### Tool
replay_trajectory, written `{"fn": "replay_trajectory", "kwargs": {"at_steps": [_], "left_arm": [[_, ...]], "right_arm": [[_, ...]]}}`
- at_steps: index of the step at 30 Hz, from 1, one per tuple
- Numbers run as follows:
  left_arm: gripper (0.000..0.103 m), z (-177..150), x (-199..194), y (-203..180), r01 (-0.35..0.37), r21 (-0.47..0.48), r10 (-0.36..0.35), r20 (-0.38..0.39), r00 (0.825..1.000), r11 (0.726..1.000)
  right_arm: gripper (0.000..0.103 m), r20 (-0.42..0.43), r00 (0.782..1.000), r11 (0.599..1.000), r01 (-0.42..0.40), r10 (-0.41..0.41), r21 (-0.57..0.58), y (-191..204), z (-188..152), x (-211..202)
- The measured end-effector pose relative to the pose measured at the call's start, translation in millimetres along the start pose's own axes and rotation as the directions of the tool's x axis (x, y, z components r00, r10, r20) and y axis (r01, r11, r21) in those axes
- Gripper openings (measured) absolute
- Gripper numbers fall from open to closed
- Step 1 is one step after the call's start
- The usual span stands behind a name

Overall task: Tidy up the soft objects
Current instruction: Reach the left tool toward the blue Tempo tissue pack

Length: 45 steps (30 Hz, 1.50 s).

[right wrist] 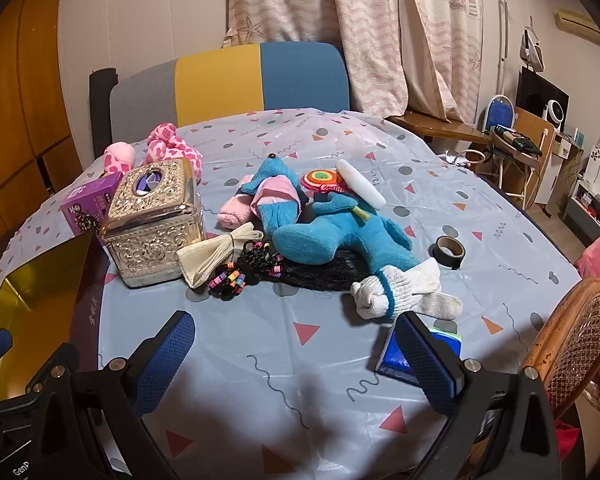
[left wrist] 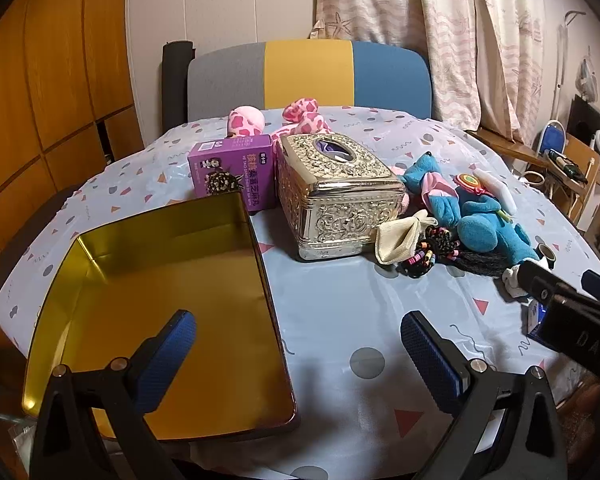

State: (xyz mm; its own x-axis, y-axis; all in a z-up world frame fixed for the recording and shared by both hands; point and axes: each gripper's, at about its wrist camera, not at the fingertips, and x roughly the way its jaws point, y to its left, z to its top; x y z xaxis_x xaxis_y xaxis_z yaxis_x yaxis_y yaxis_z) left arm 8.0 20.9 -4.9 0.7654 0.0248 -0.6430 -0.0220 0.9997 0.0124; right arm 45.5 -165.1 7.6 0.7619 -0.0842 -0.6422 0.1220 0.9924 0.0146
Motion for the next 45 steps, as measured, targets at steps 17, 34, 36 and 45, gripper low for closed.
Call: {"fn": "replay_trajectory", "kwargs": {"at_steps": [17, 34, 36, 45], "left_arm": [[0.103, 0, 6, -4, 0.005, 0.02, -0.004, -0.023, 1.0, 1.0], [0.103, 16, 12, -31, 0.084, 0.121, -0.082, -0.024, 0.996, 0.989], [0.103, 17, 14, -35, 0.089, 0.132, -0.086, -0.031, 0.996, 0.987], [0.103, 15, 18, -52, 0.124, 0.187, -0.116, -0.054, 0.992, 0.974]], "right_arm": [[0.102, 0.018, 1.0, 1.0, 0.008, -0.009, 0.028, -32, 12, -5], [0.102, 0.044, 0.996, 0.985, 0.074, -0.081, 0.155, -100, 36, -9], [0.102, 0.041, 0.995, 0.983, 0.08, -0.088, 0.167, -106, 36, -9], [0.102, 0.041, 0.994, 0.976, 0.095, -0.104, 0.197, -124, 37, -11]]}}
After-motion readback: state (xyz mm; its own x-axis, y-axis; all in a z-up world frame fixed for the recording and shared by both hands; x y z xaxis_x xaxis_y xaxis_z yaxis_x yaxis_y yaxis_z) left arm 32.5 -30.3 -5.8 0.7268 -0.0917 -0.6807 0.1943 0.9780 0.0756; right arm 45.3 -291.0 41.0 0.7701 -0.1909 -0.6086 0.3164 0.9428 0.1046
